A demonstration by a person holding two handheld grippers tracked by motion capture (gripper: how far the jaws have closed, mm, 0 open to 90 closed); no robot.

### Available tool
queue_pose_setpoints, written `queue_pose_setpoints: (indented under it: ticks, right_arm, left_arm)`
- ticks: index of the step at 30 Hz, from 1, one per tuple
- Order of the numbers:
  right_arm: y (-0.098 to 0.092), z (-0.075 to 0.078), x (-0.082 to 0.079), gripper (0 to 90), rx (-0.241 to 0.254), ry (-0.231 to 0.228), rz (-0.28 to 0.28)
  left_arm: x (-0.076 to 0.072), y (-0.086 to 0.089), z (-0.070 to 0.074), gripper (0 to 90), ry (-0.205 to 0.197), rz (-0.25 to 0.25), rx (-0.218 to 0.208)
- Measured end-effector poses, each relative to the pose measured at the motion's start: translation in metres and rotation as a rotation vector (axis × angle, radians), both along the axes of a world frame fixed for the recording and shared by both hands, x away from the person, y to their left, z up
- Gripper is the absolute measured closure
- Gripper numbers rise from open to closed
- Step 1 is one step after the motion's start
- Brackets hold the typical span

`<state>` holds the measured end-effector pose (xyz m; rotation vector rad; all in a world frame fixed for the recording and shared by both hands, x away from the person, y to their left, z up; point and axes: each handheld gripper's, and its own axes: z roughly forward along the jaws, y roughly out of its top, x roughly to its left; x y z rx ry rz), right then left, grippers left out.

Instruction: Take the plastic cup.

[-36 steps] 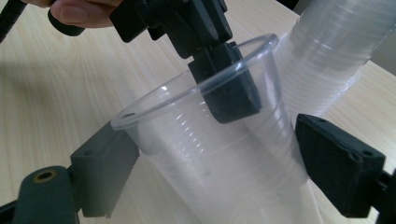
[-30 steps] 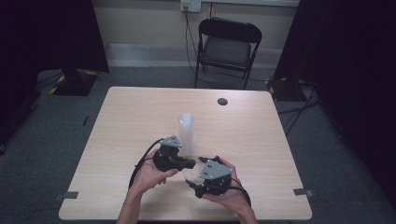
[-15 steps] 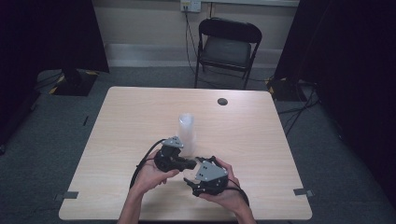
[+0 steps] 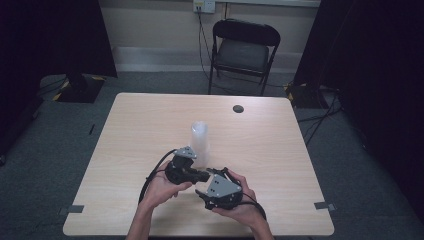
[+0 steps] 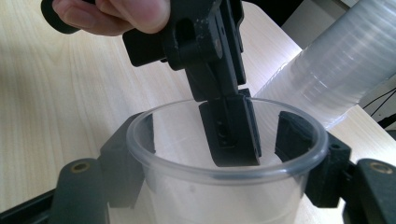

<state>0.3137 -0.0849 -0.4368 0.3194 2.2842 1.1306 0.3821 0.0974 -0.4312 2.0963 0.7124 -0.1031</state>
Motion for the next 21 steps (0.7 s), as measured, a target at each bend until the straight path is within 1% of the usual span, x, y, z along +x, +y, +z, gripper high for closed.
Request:
queue_pose_setpoints:
  ticks: [1,3,5,8,11,13,14,15,17,19,20,21]
  right_arm:
    - [0.0,0.0002,-0.0002,29.1,0.0,-0.002,-0.001]
    - [0.0002,0.0001,-0.0003,29.4,-0.002,-0.004,-0.001]
    - [-0.0002,0.0,0.0002,29.8,0.004,-0.003,0.002]
    - [-0.0009,0.0008,0.0006,30.0,0.019,0.003,0.001]
    - [-0.0018,0.0013,0.0018,29.9,0.036,0.006,-0.009]
    - [-0.0021,0.0016,0.0027,29.8,0.053,0.013,-0.017]
    - [-0.0021,0.0016,0.0029,29.8,0.056,0.013,-0.019]
    - [-0.0021,0.0016,0.0029,29.8,0.056,0.013,-0.019]
    - [-0.0016,0.0007,0.0033,29.8,0.059,0.019,-0.025]
    - [-0.0005,-0.0003,0.0038,29.8,0.057,0.021,-0.028]
    - [-0.0003,-0.0002,0.0039,29.8,0.059,0.023,-0.029]
    - [-0.0004,0.0002,0.0041,29.8,0.061,0.024,-0.027]
  left_arm:
    - [0.0003,0.0001,-0.0003,83.9,0.006,0.004,-0.007]
    - [0.0,0.0002,0.0,83.9,0.005,0.007,-0.001]
    - [-0.0005,0.0011,0.0005,83.6,0.0,0.008,0.0]
    - [-0.0014,0.0016,0.001,83.2,0.007,0.022,-0.008]
    - [-0.0022,0.0021,0.0011,82.4,-0.005,0.035,-0.01]
    - [-0.0032,0.0028,0.0008,81.1,-0.007,0.045,-0.021]
    - [-0.0038,0.0037,-0.0006,81.0,-0.023,0.047,-0.021]
    - [-0.0038,0.0037,-0.0006,78.1,-0.023,0.047,-0.021]
    - [-0.0043,0.0046,-0.0018,77.1,-0.036,0.056,-0.016]
    - [-0.0055,0.0048,-0.003,75.8,-0.047,0.072,-0.023]
    - [-0.0058,0.0056,-0.003,75.1,-0.051,0.067,-0.02]
    - [-0.0063,0.0058,-0.0032,73.4,-0.054,0.073,-0.025]
